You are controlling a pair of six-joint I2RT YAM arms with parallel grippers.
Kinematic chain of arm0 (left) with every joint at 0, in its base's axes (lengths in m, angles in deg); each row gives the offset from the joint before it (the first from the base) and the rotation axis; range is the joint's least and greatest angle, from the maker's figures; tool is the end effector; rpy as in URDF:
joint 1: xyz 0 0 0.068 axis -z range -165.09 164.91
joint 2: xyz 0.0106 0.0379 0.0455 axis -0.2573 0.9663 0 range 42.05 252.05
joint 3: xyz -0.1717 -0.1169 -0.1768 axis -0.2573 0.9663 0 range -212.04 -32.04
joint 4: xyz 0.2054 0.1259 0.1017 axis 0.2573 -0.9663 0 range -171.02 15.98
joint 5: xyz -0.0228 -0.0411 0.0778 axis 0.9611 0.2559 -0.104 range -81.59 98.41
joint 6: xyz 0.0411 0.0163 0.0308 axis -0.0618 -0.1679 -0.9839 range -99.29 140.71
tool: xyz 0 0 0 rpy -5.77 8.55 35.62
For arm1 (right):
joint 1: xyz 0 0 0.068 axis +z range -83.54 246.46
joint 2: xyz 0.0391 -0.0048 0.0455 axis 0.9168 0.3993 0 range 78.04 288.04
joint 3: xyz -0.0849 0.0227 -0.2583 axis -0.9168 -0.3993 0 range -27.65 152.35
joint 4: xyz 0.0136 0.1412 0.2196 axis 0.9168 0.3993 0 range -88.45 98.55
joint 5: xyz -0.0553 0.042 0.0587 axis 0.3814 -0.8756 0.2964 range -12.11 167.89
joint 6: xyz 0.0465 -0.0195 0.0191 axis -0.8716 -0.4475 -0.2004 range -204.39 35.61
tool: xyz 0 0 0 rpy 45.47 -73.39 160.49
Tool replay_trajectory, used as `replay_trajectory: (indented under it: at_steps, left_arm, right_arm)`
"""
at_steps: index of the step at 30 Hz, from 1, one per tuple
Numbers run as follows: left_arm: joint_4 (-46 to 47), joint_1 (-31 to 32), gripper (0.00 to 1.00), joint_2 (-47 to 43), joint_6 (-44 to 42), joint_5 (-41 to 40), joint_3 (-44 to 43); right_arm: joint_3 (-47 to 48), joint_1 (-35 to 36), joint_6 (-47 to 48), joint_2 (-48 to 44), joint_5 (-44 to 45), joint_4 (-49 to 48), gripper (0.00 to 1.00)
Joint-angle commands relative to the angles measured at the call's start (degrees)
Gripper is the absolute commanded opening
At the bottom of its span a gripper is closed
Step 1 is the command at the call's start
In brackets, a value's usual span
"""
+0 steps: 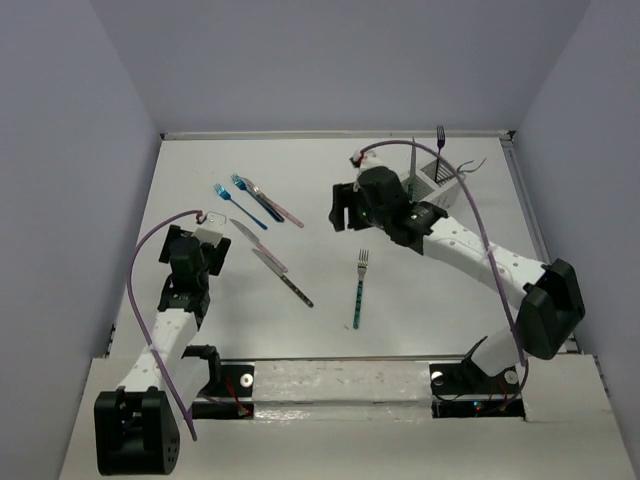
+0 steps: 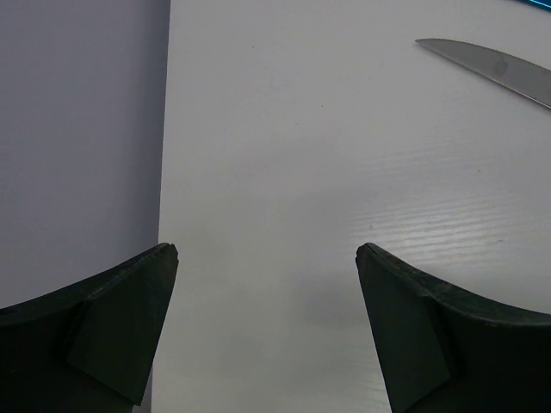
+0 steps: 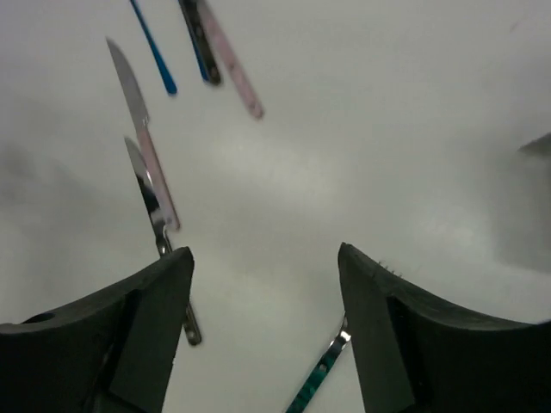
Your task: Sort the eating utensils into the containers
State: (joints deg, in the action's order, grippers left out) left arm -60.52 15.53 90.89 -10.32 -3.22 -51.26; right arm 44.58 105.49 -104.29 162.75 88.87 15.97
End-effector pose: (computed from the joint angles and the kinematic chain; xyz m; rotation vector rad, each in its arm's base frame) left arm 0.1936 0.0051 0.2131 0.3735 1.8456 0.5548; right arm 0.2722 0.2121 0.3328 -0.2220 2.0489 0.4490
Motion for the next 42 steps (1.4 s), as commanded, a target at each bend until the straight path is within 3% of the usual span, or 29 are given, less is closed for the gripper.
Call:
replay_trajectory:
  at_steps: [1, 7, 22, 26, 27, 29, 34, 38, 41, 42]
  left_arm:
    - [-1.19, -0.18, 0.99, -3.74, 0.27, -3.21, 1.03]
    - [-1.98, -0.1, 0.99, -4.98, -0.35, -6.55, 0.77]
    - [-1.46, -0.1, 0.99, -4.81, 0.09, -5.85, 1.12]
    - [-1.46, -0.1, 0.99, -5.42, 0.09, -5.59, 1.21]
    - [-1.46, -0.1, 0.99, -5.33, 0.09, -5.41, 1.29]
    - [-1.46, -0.1, 0.99, -5.51, 0.0, -5.41, 1.29]
    - [-1.46, -0.1, 0.99, -5.6, -0.09, -5.41, 1.47]
    - [-1.28, -0.1, 0.99, -5.07, -0.35, -5.24, 1.47]
    - [-1.37, -0.1, 0.99, -3.84, -0.61, -4.89, 0.86]
    - [-1.45, -0.1, 0.99, -3.4, -0.79, -4.71, 0.68]
  right_arm:
    - [2.04, 3.68, -7.16, 7.83, -6.67, 22.66, 0.91]
    - [-0.59, 10.1, -11.21, 11.53, -2.37, 25.84, 0.9]
    - [-9.11, 11.78, -15.17, 22.69, -4.48, 24.09, 0.58]
    - [-11.93, 11.78, -14.99, 20.94, -5.27, 20.83, 0.29]
    - [-12.02, 11.78, -14.9, 20.07, -3.88, 20.31, 0.16]
    - [-11.41, 11.78, -14.73, 19.36, -1.42, 20.22, 0.0]
    - [-7.11, 11.25, -12.97, 16.55, 5.44, 20.22, 0.0]
    - [-1.84, 11.25, -3.25, 7.34, 9.57, 14.78, 0.0]
    - [-1.82, 11.25, 4.14, -3.03, 17.73, 2.59, 0.0]
    - [-3.48, 11.25, 6.78, -7.84, 22.72, -8.15, 0.0]
